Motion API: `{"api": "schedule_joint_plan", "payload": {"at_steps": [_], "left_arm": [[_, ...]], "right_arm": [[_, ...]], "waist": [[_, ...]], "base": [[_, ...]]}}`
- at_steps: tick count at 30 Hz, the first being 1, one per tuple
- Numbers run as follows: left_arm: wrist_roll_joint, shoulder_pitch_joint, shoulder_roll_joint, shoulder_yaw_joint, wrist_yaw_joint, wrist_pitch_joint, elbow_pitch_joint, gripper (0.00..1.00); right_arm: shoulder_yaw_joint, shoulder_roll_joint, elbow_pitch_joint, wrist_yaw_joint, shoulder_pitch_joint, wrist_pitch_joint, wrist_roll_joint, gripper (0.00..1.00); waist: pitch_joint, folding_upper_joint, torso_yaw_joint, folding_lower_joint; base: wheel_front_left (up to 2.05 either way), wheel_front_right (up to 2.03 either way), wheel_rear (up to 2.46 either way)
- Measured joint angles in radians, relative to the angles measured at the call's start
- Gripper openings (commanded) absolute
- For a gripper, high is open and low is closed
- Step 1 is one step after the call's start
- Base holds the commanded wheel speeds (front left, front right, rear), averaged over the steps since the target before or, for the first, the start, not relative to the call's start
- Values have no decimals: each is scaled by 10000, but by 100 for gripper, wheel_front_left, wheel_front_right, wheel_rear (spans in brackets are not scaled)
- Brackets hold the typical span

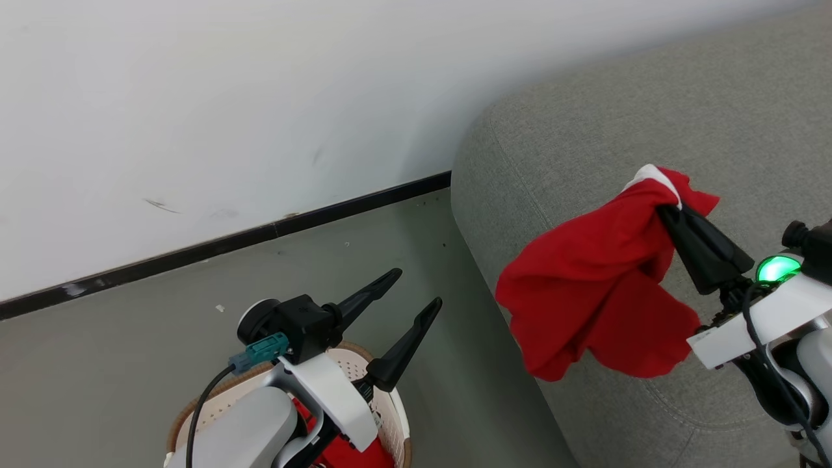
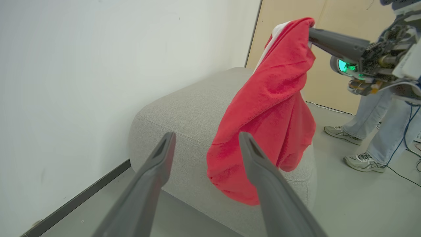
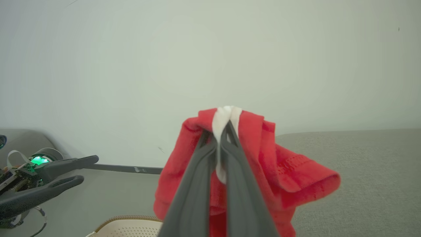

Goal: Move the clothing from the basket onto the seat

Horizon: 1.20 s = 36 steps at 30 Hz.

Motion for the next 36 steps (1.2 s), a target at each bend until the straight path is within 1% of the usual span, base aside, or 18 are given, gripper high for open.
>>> {"api": "schedule_joint_plan", "payload": {"at_steps": [6,9,13,16,23,27,29,33,36], "left_arm": [[90,2,65,63,0,0,-115,100],[161,3,102,73,0,0,-209,100],[174,4,171,96,0,0,-301,100],[236,6,270,102,2,0,-353,100],[339,6,366,98,4,0,-570,100],[422,5,483,98,10,15,-686,100],[424,4,579,102,38,21,-757,100],[435,2,644,107,100,121,-915,100],[510,-2,685,138,151,198,-1074,100]], "right_arm": [[-474,-236,19,0,-460,0,-36,0],[-871,-385,134,0,-732,0,-25,0],[-1365,-673,372,0,-1057,0,148,0],[-1737,-742,619,0,-1341,-2,339,0],[-2046,-1131,1624,0,-1717,0,506,0],[-2378,-1227,2111,0,-2127,-2,566,0],[-2615,-1218,2353,0,-2341,-2,863,0],[-2610,-1310,2951,0,-2598,0,1028,0],[-2661,-1511,3425,0,-2881,-2,1018,0]], "waist": [[149,0,-147,0],[241,0,-163,0],[375,0,-141,0],[492,0,-108,0],[815,0,-7,0],[1035,0,63,0],[1154,0,99,0],[1407,0,180,0],[1612,0,250,0]], "base": [[0,0,0],[0,0,0],[0,0,0],[0,0,0],[0,0,0],[0,0,0],[0,0,0],[0,0,0],[0,0,0]]}}
